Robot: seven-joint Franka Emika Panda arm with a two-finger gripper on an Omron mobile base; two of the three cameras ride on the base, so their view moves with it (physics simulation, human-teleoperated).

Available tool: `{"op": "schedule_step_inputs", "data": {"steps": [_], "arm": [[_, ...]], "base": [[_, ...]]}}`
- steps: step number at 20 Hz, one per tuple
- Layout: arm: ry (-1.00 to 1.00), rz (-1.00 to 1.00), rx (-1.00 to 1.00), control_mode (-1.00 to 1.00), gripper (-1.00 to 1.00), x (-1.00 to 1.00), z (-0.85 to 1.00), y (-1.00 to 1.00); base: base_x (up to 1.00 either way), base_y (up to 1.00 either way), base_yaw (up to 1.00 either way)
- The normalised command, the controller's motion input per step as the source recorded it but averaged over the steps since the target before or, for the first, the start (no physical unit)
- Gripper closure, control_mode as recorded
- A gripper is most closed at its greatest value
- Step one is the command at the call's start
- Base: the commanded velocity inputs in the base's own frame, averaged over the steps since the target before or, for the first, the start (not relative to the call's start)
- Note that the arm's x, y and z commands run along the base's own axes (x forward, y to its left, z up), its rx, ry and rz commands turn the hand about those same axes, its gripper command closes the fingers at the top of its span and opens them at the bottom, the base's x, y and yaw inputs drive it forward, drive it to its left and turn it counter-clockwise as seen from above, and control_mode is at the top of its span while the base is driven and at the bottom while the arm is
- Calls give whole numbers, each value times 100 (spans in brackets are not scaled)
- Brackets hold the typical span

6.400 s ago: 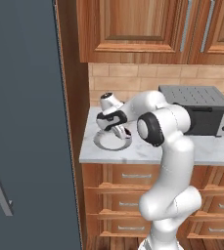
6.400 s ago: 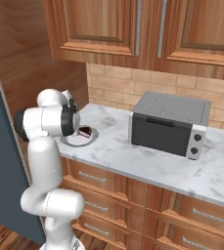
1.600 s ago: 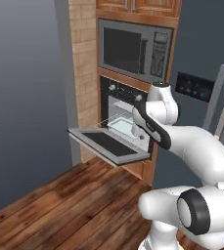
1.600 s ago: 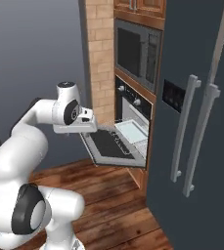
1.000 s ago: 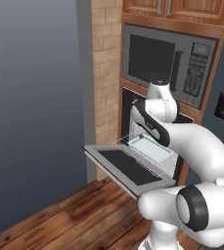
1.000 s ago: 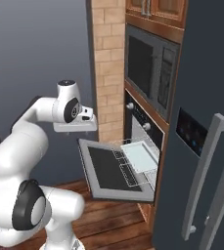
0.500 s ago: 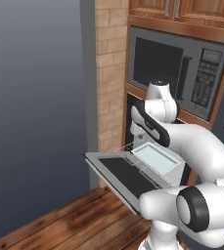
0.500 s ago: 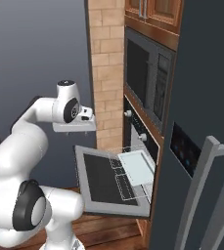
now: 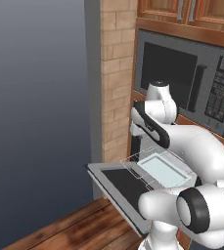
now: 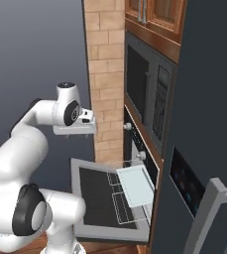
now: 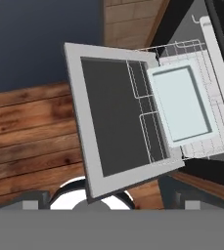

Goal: Take the baked cake out of the oven and place it on the plate for cooling. Then close the oven door.

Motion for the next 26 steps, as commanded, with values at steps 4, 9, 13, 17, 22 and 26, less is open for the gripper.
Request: {"op": "schedule_step_inputs", "data": {"steps": [4,9,13,17,22,26], "arm": [[0,2,0,-100,-100,7,-6,0],[4,1,-1,-100,-100,38,-50,15],[5,0,-3,-100,-100,42,-83,6],[5,0,0,-100,-100,23,-83,10],[0,0,0,-100,-100,1,-74,0],[0,0,0,-100,-100,0,-76,0]], "base": [[26,-3,7],[0,0,0],[0,0,0],[0,0,0],[0,0,0],[0,0,0]]}}
